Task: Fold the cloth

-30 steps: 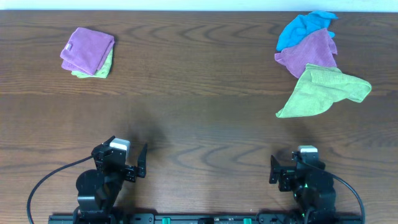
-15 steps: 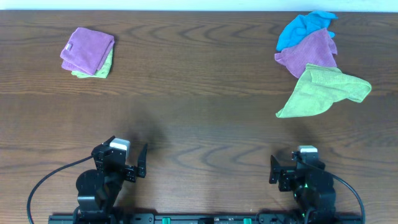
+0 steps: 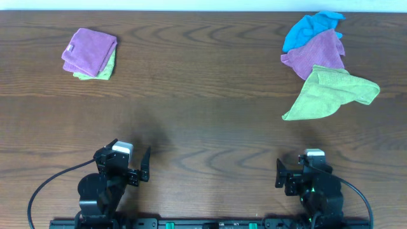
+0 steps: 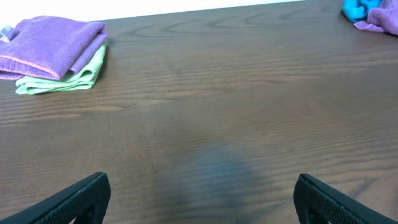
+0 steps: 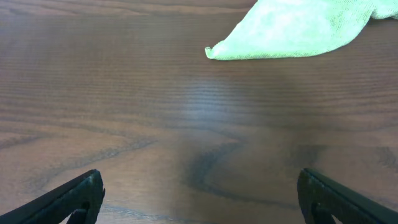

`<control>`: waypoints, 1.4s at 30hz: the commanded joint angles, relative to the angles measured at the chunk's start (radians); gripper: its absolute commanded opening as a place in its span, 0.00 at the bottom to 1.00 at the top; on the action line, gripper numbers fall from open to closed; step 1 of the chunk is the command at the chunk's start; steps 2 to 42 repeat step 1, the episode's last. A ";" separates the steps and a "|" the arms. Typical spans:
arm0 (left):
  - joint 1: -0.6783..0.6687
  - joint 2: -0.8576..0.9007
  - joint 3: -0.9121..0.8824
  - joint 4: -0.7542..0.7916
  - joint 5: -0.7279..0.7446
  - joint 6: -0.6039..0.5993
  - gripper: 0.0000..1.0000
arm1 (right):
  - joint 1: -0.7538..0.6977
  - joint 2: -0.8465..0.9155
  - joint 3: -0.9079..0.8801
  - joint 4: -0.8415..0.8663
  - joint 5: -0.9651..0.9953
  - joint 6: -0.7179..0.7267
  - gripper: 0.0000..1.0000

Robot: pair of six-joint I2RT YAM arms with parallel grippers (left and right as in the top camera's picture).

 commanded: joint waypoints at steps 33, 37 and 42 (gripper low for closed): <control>-0.004 -0.007 -0.021 -0.003 -0.003 0.000 0.95 | -0.007 -0.007 -0.008 -0.001 -0.004 -0.013 0.99; -0.004 -0.007 -0.021 -0.003 -0.003 0.000 0.95 | -0.007 -0.007 -0.008 -0.001 -0.004 -0.013 0.99; -0.004 -0.007 -0.021 -0.003 -0.003 0.000 0.95 | -0.007 -0.007 -0.008 -0.001 -0.004 -0.013 0.99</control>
